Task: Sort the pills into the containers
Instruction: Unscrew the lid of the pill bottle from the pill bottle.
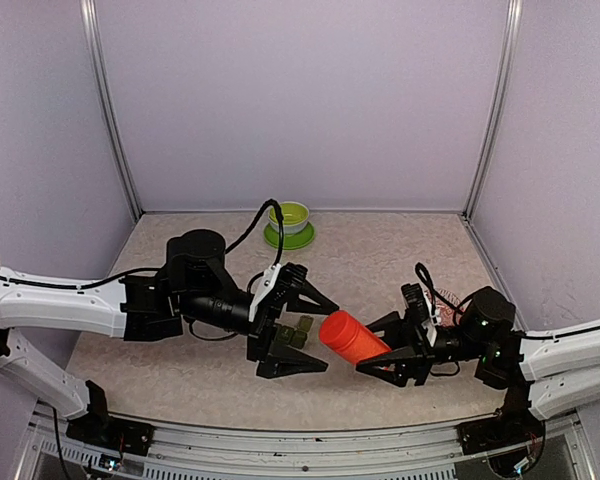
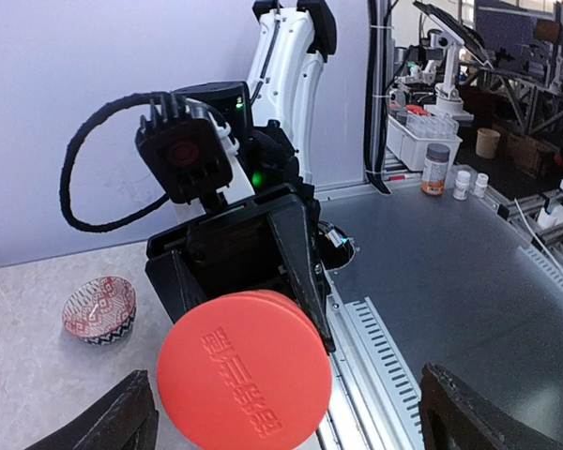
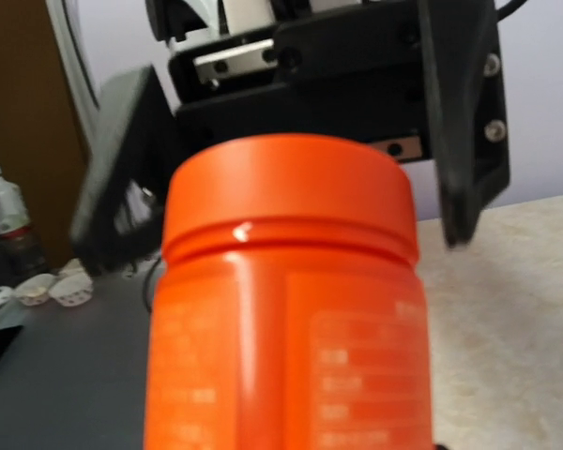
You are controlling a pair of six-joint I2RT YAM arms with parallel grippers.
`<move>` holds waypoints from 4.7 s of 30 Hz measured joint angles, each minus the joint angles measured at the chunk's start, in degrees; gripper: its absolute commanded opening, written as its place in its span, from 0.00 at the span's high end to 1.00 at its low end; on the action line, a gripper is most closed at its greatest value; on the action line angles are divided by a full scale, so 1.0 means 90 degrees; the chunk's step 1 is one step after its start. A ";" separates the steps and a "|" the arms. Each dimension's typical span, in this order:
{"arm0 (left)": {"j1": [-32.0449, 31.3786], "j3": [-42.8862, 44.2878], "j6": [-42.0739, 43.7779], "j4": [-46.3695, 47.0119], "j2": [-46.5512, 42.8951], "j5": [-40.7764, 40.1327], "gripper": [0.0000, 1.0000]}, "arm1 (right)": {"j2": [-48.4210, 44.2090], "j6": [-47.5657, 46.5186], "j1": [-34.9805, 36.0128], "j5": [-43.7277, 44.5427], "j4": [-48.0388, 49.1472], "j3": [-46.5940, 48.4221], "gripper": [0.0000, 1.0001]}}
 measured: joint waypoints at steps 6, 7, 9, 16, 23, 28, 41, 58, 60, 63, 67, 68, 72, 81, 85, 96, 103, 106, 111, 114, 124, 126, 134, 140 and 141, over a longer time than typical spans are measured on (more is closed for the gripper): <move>-0.0005 0.0160 0.0508 -0.0362 0.0090 0.0155 0.30 | 0.0000 0.0301 0.0005 -0.0335 -0.0216 0.0231 0.72; -0.0005 0.0160 0.0544 -0.0376 0.0090 0.0151 0.31 | 0.0000 0.0323 0.0005 -0.0376 -0.0250 0.0250 0.72; -0.0005 0.0160 0.0573 -0.0396 0.0090 0.0136 0.34 | 0.0000 0.0357 0.0005 -0.0435 -0.0335 0.0282 0.72; -0.0005 0.0148 0.0556 -0.0338 0.0090 -0.0034 0.30 | 0.0158 0.0432 0.0005 -0.0486 -0.0425 0.0304 0.72; -0.0005 0.0138 0.0515 -0.0240 0.0087 -0.0095 0.49 | 0.0216 0.0444 0.0005 -0.0505 -0.0459 0.0304 0.72; -0.0005 0.0138 0.0498 -0.0267 0.0092 -0.0080 0.55 | 0.0214 0.0423 0.0005 -0.0510 -0.0488 0.0306 0.73; 0.0027 0.0245 -0.1887 -0.0185 0.0376 -0.1047 0.66 | -0.0517 -0.1071 0.0005 0.0957 -0.1996 0.0391 0.74; -0.0192 0.0359 -0.4029 -0.0100 0.0510 -0.2594 0.14 | -0.0991 -0.2018 0.0160 0.2249 -0.2608 0.0393 0.75; -0.0138 0.0359 -0.3730 -0.0126 0.0418 -0.2511 0.02 | -0.1071 -0.1926 0.0160 0.2098 -0.2613 0.0393 0.76; -0.0061 0.0359 -0.3184 -0.0121 0.0219 -0.2261 0.01 | -0.1200 -0.1719 0.0160 0.1836 -0.2616 0.0393 0.76; 0.0039 0.0223 -0.2601 0.0075 -0.0058 -0.1885 0.01 | -0.1302 -0.1379 0.0160 0.1455 -0.2599 0.0393 0.77; 0.0066 0.0109 -0.2504 0.0206 -0.0148 -0.1785 0.01 | -0.1297 -0.1304 0.0160 0.1370 -0.2577 0.0393 0.77; 0.0109 -0.0294 -0.2426 0.0865 -0.0262 -0.1435 0.01 | -0.1139 -0.0903 0.0160 0.1049 -0.2268 0.0393 0.78; 0.0012 -0.0505 -0.2637 0.2645 0.0440 -0.0508 0.01 | -0.0097 -0.0189 0.0185 0.0809 -0.0869 0.0381 0.79; -0.0024 -0.0597 -0.2807 0.3147 0.0641 -0.0321 0.01 | 0.0257 -0.0024 0.0245 0.0811 -0.0432 0.0376 0.79; -0.0034 -0.0639 -0.3026 0.3572 0.0770 -0.0316 0.01 | 0.0342 0.0155 0.0340 0.1202 0.0117 0.0209 0.81; -0.0024 -0.0733 -0.3067 0.3553 0.0775 -0.0408 0.01 | -0.0180 0.0119 0.0369 0.1600 0.0029 -0.0019 0.82; -0.0024 -0.0736 -0.3067 0.3555 0.0775 -0.0454 0.01 | -0.0328 0.0083 0.0369 0.1702 -0.0066 -0.0032 0.82; -0.0024 -0.0753 -0.3065 0.3521 0.0772 -0.0486 0.01 | -0.0476 -0.0041 0.0367 0.1744 -0.0214 -0.0041 0.82; -0.0027 -0.0755 -0.3065 0.3402 0.0770 -0.0503 0.01 | -0.0539 -0.0121 0.0367 0.1746 -0.0282 -0.0041 0.82; 0.0046 -0.0974 -0.3065 0.3257 0.0617 -0.0702 0.01 | -0.0957 -0.0296 0.0362 0.1763 -0.0406 -0.0129 0.82; 0.0112 -0.0984 -0.3065 0.3262 0.0590 -0.0707 0.01 | -0.0797 -0.0311 0.0362 0.1576 -0.0391 -0.0119 0.83; 0.0170 -0.0899 -0.3065 0.3276 0.0682 -0.0546 0.01 | 0.0396 -0.0248 0.0420 0.1061 -0.0119 -0.0005 0.83; 0.0170 -0.0896 -0.3118 0.3398 0.0831 -0.0316 0.03 | 0.0704 -0.0197 0.0461 0.0996 0.0160 0.0131 0.82; 0.0170 -0.0896 -0.3133 0.3415 0.0838 -0.0289 0.03 | 0.0704 -0.0192 0.0461 0.1030 0.0170 0.0134 0.82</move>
